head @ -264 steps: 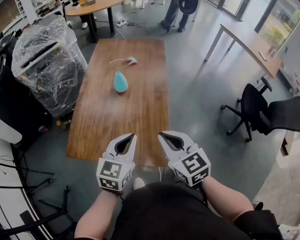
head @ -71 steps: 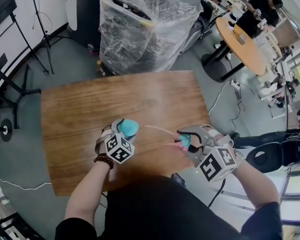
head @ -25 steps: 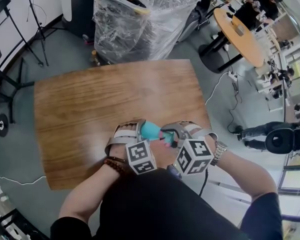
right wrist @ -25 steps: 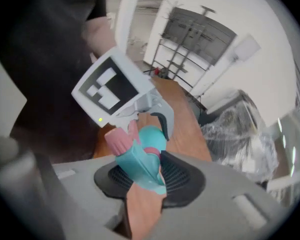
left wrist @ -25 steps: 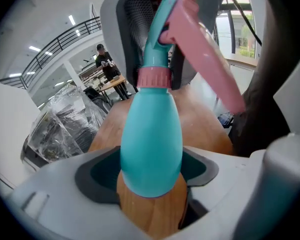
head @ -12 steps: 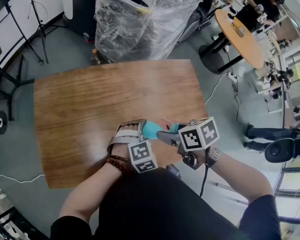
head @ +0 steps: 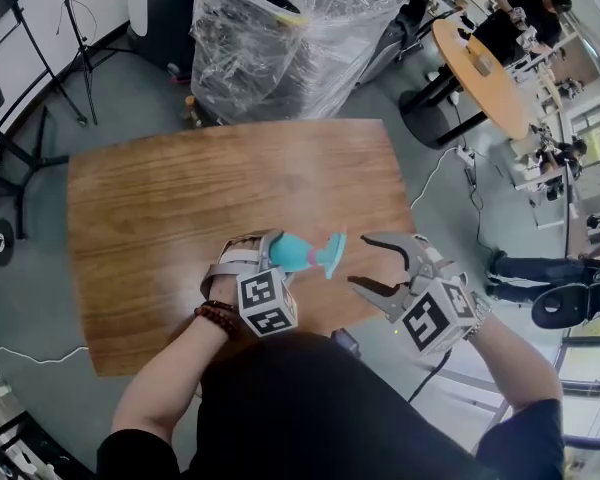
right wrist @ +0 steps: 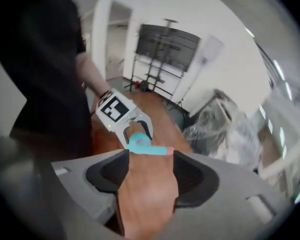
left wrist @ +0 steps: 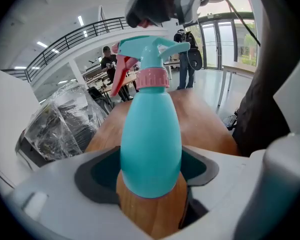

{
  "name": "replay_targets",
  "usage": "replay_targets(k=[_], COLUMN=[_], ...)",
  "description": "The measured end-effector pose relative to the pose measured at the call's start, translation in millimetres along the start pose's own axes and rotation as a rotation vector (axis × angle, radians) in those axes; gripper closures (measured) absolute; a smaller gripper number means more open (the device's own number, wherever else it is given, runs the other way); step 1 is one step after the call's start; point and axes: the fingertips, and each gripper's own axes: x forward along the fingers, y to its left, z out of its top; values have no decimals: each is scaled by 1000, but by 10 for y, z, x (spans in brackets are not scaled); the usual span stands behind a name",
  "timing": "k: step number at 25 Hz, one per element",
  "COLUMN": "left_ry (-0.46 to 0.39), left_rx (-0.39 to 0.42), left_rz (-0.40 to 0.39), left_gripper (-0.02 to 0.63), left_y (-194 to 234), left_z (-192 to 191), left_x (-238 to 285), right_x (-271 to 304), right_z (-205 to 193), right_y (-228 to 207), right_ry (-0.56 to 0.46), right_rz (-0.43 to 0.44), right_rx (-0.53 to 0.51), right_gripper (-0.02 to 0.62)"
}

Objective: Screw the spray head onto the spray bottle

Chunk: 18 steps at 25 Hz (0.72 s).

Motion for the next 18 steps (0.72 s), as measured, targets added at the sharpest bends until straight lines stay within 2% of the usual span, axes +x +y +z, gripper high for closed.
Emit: replay_targets(k=[2, 3, 4, 6, 9, 11, 12, 13, 15, 16, 17, 18], left_ry=[-13, -21, -29, -44, -63, -73, -73, -68, -42, -23, -3, 15], left_rx=[32, 52, 72, 110, 159, 178, 183, 187, 189, 185, 179, 171], left_rz=[-16, -24, -34, -52, -63, -66, -64, -59, -38, -20, 1, 23], left_gripper=[222, 222, 222, 222, 222, 222, 222, 222, 222, 224, 224, 224], left_y=[-14, -32, -58, -119, -198, -235, -242, -243, -226, -202, -171, -137], left_z=[26, 52, 82, 150, 242, 280, 288, 286, 251, 222, 194, 169], left_x=[-14, -19, -22, -30, -41, -45, -44, -41, -32, -25, -18, -10], right_x=[42, 97, 159, 264, 375, 439, 461, 476, 508, 536, 573, 616], right_z=[0, -28, -55, -65, -9, -41, -64, -87, -148, -179, -201, -221], right_y=[98, 175, 252, 381, 508, 557, 569, 575, 573, 561, 536, 498], right_ry=[70, 100, 119, 125, 105, 114, 124, 136, 174, 190, 197, 195], right_rz=[-75, -81, -72, -38, -5, 15, 22, 27, 47, 62, 79, 101], right_rx=[-418, -578, -691, -807, -883, -913, -918, -908, -793, -661, -470, -223], right_gripper=[333, 333, 334, 335, 349, 408, 454, 473, 474, 474, 476, 476])
